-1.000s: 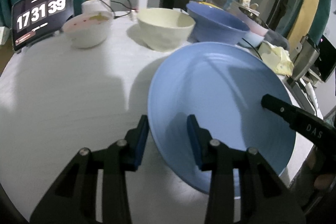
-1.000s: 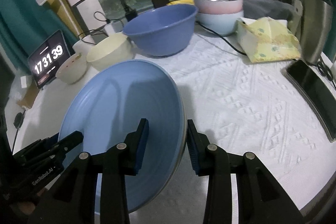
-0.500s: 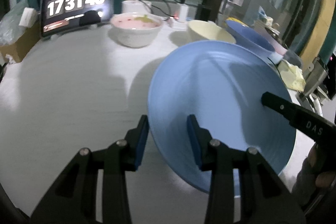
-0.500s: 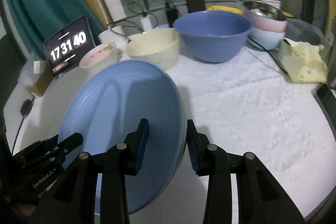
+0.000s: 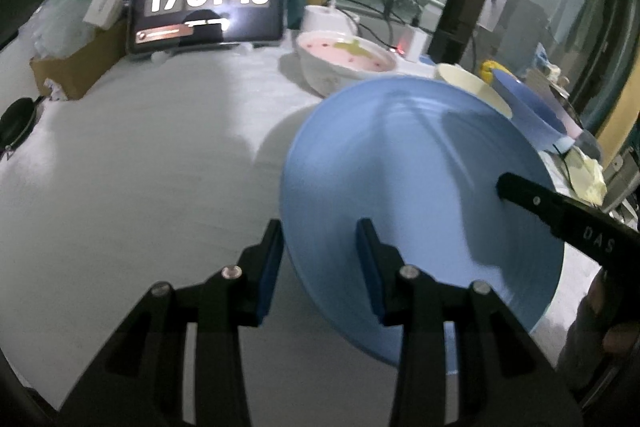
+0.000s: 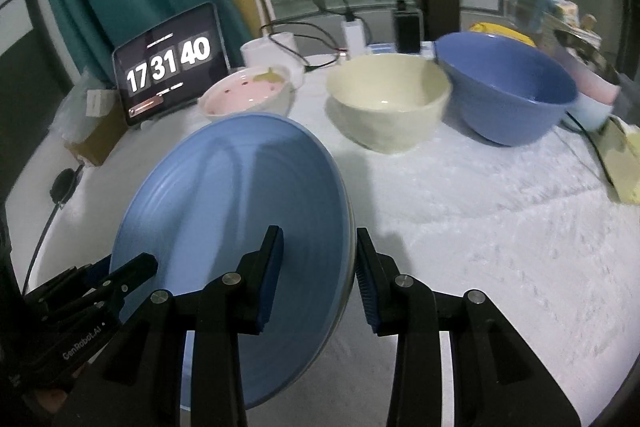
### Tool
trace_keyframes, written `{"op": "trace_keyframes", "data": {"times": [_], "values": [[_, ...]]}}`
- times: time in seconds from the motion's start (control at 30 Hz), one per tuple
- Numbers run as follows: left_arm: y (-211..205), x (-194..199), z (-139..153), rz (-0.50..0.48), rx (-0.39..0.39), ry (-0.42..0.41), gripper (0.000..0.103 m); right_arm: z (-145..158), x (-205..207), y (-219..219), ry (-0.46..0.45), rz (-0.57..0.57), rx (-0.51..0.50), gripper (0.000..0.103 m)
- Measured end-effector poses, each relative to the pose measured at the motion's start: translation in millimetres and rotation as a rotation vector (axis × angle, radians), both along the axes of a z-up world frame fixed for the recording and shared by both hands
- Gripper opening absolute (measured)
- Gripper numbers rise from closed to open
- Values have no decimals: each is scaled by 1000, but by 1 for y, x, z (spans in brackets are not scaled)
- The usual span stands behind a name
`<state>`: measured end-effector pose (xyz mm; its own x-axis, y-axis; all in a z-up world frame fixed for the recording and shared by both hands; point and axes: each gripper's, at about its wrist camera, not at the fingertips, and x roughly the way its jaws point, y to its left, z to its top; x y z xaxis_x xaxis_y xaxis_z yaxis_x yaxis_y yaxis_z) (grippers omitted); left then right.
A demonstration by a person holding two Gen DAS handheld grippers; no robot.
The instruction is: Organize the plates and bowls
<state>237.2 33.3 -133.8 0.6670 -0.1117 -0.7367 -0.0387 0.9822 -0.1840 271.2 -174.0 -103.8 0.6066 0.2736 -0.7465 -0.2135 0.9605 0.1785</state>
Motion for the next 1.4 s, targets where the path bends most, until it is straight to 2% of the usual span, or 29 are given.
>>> {"op": "trace_keyframes", "data": {"times": [0.37, 0.77, 0.97, 1.4], "values": [[36, 10, -10, 67, 4, 5, 38, -11, 25, 40, 19, 63, -5, 38], [66, 20, -17, 148, 44, 1, 38, -25, 46, 79, 52, 109, 3, 38], [71, 22, -14, 169, 68, -21, 38, -35, 54, 88, 87, 121, -10, 38], [67, 23, -14, 181, 104, -19, 40, -36, 55, 89, 80, 123, -45, 39]]}}
